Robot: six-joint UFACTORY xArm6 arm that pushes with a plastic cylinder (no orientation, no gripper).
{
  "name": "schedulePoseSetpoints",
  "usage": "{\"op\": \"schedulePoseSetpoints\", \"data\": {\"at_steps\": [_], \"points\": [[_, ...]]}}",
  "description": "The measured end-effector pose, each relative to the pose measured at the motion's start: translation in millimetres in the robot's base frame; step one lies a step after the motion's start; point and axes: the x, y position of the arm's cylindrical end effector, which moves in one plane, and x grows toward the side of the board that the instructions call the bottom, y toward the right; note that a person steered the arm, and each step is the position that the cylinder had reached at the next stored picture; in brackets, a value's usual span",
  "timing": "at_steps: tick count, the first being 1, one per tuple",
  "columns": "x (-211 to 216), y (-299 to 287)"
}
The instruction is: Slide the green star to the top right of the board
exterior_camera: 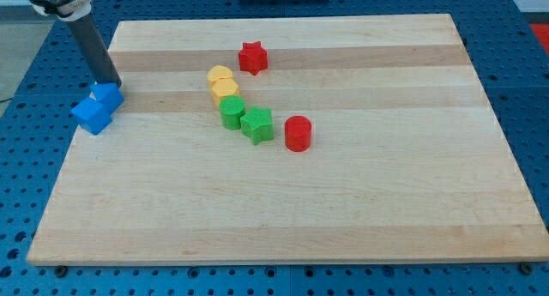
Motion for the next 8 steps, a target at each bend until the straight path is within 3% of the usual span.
{"op": "schedulePoseSetpoints", "data": {"at_steps": [2, 4, 5, 7, 8], "points": [[-3.1, 0.1], [-55.5, 47.6], [-55.5, 49.3], [-32.8, 151.7], [6.1, 180.6]]}}
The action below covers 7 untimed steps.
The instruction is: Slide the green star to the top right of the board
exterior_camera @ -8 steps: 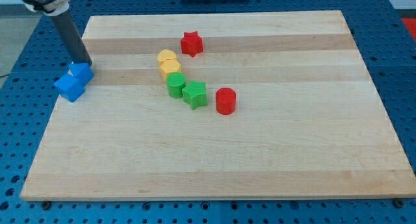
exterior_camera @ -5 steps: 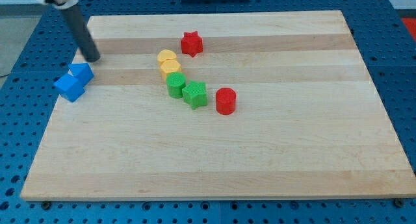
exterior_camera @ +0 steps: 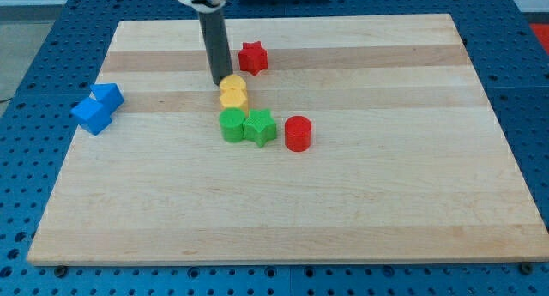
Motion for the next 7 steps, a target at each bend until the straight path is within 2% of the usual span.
{"op": "schedulePoseSetpoints", "data": {"at_steps": [1, 3, 4, 5, 7], "points": [[39.6, -8.7], [76.8, -24.0], [114.3, -40.3], [120.3, -12.6], [59.5, 94.1]]}}
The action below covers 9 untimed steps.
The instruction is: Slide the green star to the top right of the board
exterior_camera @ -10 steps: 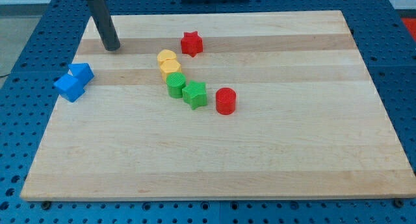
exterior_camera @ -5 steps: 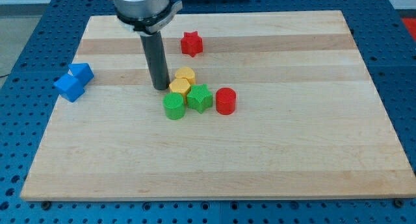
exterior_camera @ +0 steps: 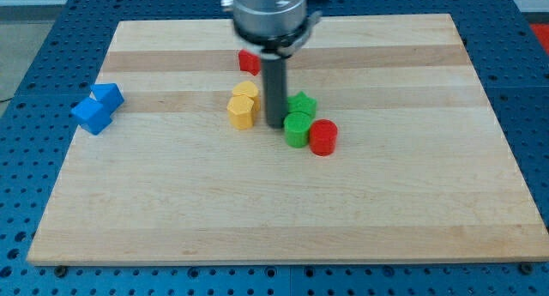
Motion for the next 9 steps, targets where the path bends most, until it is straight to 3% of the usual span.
{"op": "schedulePoseSetpoints", "data": {"at_steps": [2, 6, 8, 9], "points": [[-12.4, 17.8], [-17.6, 130.8], [-98.2, 177.0], [-72.3, 169.0]]}}
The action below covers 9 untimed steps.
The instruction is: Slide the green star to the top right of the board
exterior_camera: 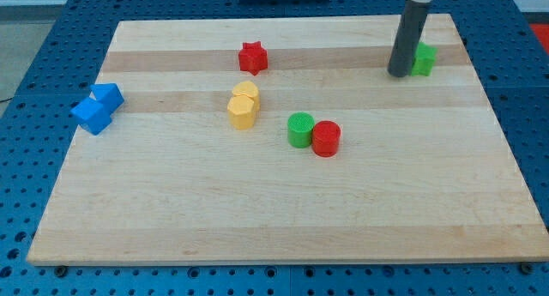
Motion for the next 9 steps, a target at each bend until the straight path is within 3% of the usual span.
{"op": "schedulePoseSetpoints", "data": {"at_steps": [1, 2, 7, 9], "points": [[12.6, 27.1], [-1.6, 43.4], [-11.9, 71.4], [-54.5, -21.2]]}}
